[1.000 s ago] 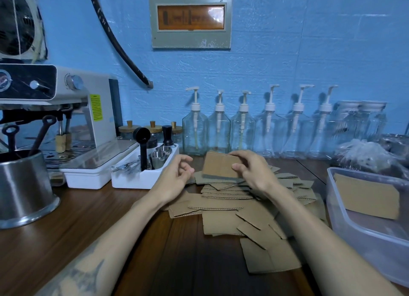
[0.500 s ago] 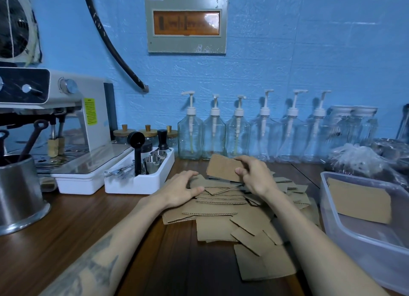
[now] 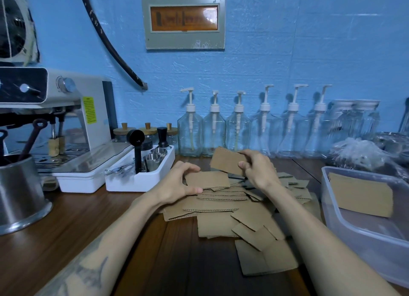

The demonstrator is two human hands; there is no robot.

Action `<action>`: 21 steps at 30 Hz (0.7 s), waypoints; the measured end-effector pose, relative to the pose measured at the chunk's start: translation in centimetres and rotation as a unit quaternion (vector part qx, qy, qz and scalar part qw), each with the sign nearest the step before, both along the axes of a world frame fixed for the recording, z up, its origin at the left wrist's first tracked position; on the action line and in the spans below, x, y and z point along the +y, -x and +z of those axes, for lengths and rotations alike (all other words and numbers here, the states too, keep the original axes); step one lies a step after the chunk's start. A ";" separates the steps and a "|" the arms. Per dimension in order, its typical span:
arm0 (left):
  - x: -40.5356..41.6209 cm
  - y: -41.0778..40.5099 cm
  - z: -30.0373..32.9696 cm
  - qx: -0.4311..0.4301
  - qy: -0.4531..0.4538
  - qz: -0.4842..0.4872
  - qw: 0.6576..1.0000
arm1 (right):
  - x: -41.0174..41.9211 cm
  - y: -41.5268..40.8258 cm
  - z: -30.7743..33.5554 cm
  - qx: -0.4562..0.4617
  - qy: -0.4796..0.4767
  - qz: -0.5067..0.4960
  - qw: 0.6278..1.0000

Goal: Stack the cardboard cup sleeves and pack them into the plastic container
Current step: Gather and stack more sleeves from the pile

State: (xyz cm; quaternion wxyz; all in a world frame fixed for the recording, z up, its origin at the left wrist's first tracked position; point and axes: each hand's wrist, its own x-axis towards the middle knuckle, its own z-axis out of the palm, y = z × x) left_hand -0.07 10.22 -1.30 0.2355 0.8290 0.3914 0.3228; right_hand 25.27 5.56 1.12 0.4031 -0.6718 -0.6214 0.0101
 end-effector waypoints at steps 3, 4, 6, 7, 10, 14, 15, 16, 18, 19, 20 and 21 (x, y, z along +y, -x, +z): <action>-0.5 0.3 0.4 -0.033 0.006 -0.001 0.999 | 0.0 -0.1 0.2 0.026 -0.011 -0.021 0.999; -0.6 0.4 0.5 -0.046 0.016 -0.001 0.999 | -0.1 -0.2 0.2 0.032 -0.013 -0.026 0.999; -0.7 0.6 0.6 -0.075 0.041 -0.008 0.996 | -0.2 -0.2 0.2 0.032 -0.011 -0.023 0.999; -0.8 0.6 0.6 -0.092 0.057 -0.015 0.994 | -0.2 -0.2 0.2 0.028 -0.003 -0.019 0.999; -0.9 0.8 0.8 -0.143 0.104 -0.030 0.984 | -0.3 -0.1 0.0 0.017 0.026 -0.006 1.000; -0.7 1.0 0.7 -0.173 0.116 -0.028 0.978 | -0.2 0.1 -0.1 0.009 0.033 0.015 0.999; -0.7 1.0 0.6 -0.181 0.114 -0.023 0.976 | -0.2 0.2 -0.1 0.005 0.037 0.022 0.999; -0.6 0.9 0.6 -0.197 0.117 -0.018 0.973 | -0.2 0.2 -0.1 0.000 0.040 0.028 0.999; -0.8 0.7 0.6 -0.247 0.136 -0.009 0.959 | -0.2 0.4 -0.1 -0.010 0.044 0.040 0.998; -0.8 0.6 0.8 -0.272 0.141 0.001 0.952 | -0.2 0.5 -0.1 -0.013 0.044 0.047 0.998; -0.8 0.6 1.0 -0.292 0.138 0.017 0.946 | -0.2 0.6 -0.2 -0.015 0.044 0.052 0.998; -0.8 0.6 1.3 -0.310 0.131 0.033 0.941 | -0.1 0.6 -0.2 -0.018 0.042 0.057 0.997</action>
